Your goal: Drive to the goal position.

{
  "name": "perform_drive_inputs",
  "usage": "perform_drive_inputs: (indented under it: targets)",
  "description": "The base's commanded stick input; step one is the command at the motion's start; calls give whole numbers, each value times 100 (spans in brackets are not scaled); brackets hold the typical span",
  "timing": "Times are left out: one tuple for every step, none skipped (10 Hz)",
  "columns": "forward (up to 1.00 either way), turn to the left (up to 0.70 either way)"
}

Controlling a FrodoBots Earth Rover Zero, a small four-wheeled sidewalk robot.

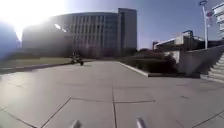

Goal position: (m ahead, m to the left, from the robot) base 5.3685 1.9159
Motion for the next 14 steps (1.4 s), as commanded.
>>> perform_drive_inputs:
  targets:
    - [70, 0]
    - [70, 0]
    - [70, 0]
    - [70, 0]
    - [70, 0]
    - [70, 0]
    - [70, 0]
    - [70, 0]
    - [70, 0]
    - [70, 0]
    - [70, 0]
    - [70, 0]
    - [70, 0]
    - [70, 0]
